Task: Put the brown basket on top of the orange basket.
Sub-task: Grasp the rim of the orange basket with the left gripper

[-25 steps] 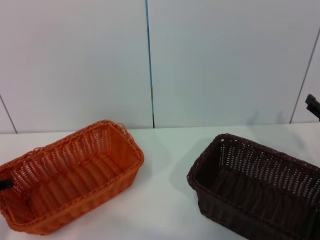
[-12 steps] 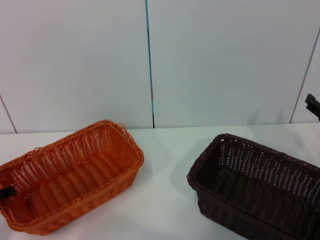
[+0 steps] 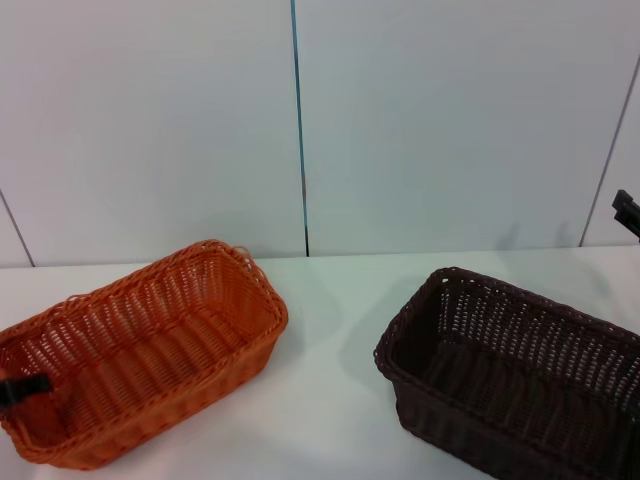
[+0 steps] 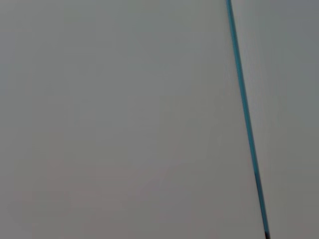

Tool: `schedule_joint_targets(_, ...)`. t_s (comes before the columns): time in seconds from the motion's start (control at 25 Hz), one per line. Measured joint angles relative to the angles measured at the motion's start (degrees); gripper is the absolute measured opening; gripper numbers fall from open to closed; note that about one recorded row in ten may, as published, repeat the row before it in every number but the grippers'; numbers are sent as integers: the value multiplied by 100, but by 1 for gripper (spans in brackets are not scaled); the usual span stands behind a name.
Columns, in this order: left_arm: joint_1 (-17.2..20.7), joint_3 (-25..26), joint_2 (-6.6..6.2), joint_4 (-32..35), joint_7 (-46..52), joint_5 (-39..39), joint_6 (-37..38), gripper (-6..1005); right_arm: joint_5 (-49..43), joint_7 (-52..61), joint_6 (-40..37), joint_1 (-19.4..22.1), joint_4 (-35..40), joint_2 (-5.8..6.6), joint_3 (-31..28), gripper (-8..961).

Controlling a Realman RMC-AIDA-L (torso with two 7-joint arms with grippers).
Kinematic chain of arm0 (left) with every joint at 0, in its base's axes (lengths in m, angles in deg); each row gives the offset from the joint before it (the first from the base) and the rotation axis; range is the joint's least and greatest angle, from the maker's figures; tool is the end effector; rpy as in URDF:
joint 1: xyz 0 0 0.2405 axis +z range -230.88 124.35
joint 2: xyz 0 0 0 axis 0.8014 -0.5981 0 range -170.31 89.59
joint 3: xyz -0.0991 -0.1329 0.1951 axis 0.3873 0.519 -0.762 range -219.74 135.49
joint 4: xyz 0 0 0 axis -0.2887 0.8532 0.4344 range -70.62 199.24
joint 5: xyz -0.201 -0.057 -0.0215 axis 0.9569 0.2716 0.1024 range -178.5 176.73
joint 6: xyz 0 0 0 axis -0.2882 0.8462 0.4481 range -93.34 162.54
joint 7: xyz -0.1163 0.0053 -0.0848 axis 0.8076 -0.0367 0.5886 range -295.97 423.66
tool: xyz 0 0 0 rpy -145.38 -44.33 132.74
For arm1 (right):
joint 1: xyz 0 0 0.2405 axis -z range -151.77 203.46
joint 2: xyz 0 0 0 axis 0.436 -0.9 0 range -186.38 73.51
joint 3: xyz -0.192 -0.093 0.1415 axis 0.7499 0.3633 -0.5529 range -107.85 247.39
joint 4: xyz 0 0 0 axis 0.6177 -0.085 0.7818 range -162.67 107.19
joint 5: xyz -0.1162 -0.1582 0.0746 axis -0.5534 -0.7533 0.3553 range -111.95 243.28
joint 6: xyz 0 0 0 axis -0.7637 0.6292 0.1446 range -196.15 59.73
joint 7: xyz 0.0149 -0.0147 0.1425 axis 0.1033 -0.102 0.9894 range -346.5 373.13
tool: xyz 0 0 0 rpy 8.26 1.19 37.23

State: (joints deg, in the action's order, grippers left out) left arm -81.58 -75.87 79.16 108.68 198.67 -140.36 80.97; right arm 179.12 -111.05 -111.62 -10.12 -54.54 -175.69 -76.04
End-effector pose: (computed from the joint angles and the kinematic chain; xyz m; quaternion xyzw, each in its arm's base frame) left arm -0.3805 0.3698 0.0609 -0.6473 -0.6154 -0.1174 0.4342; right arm 0.3017 0.4347 0.0702 -0.3275 -0.6850 -0.5634 0.3258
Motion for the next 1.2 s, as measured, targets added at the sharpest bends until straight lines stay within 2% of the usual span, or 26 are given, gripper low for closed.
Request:
schedule_joint_targets(0.72, -20, 42, -18, -102, 12, -2, -1, 873, 2, 0, 70, 14, -8, 7, 0, 760)
schedule_joint_targets(0.84, -18, 36, -20, -100, 73, -1, 13, 652, 2, 0, 70, 22, -8, 9, 0, 760)
schedule_joint_targets(1.2, -7, 35, -157, -95, 228, -1, 335, 557, 0, -12, 152, 13, -8, 9, -9, 760)
